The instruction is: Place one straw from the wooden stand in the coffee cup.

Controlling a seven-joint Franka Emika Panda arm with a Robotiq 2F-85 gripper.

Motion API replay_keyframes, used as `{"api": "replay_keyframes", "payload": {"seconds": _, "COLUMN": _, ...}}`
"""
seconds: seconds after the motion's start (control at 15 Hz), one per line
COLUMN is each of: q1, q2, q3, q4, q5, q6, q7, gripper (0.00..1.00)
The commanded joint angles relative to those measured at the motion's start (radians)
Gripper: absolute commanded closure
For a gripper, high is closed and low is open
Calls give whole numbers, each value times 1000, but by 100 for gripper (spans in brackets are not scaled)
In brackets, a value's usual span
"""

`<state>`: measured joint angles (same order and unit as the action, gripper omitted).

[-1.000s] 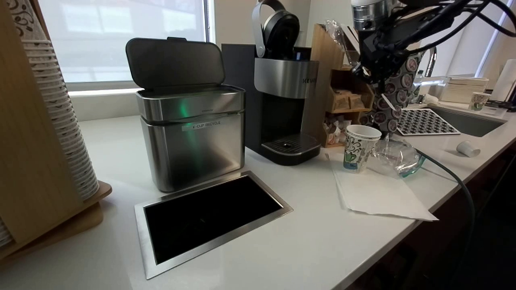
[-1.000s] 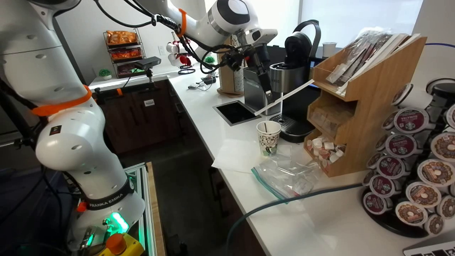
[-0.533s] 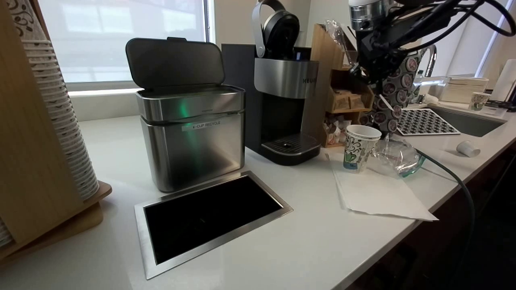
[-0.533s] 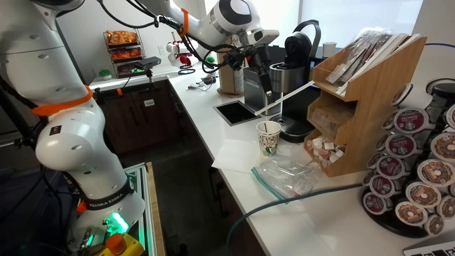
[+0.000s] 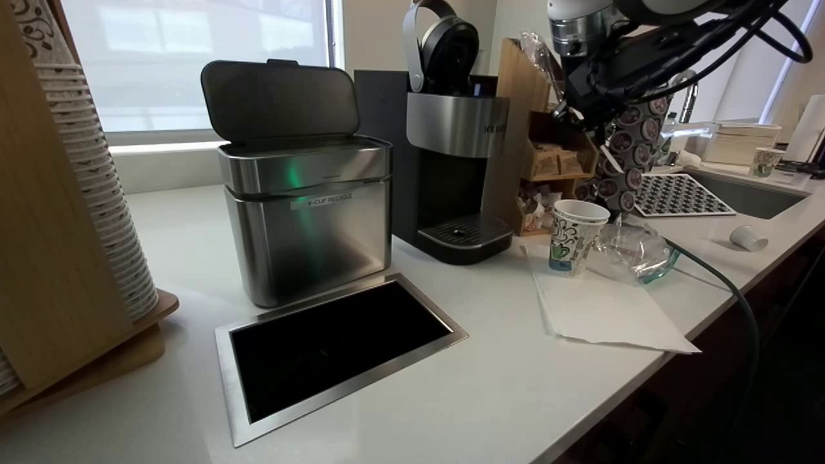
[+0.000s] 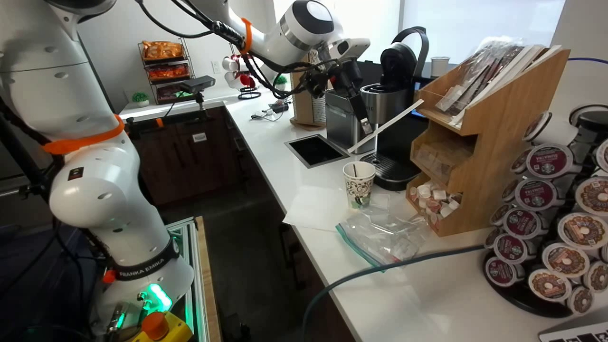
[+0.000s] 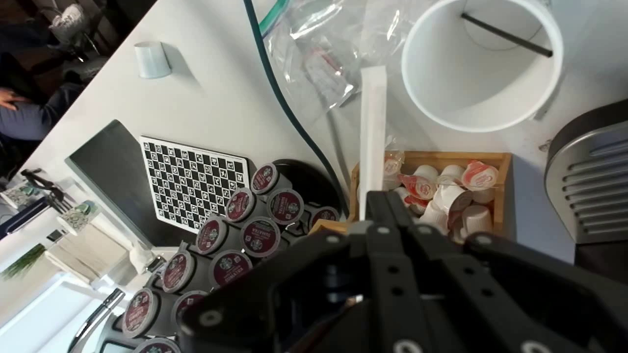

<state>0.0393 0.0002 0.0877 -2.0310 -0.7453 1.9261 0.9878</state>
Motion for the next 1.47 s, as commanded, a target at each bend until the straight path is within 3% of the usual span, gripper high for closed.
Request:
{"api": "replay_keyframes", "payload": {"seconds": 0.0, "q1": 28, "q2": 31, "q3": 5, "q4": -23, "q5": -57, "q6": 57, "q7": 94, "gripper": 100}}
{"api": "replay_keyframes", "payload": {"seconds": 0.6, "q1": 37, "q2": 64, "q3": -12, "q4": -66, "q5": -179, "q6": 219, "q7": 321, "gripper": 100}}
{"api": "replay_keyframes", "payload": {"seconds": 0.93, "q1": 38, "q2": 65, "q3": -19, "q4": -94, "q5": -306, "q6": 243, "q7": 446, "gripper": 100}}
{"api": "replay_keyframes", "payload": {"seconds": 1.4, "q1": 36, "q2": 23, "q3": -13, "q4": -162, "q5": -324, "q6": 270, "q7": 448, "gripper": 100}}
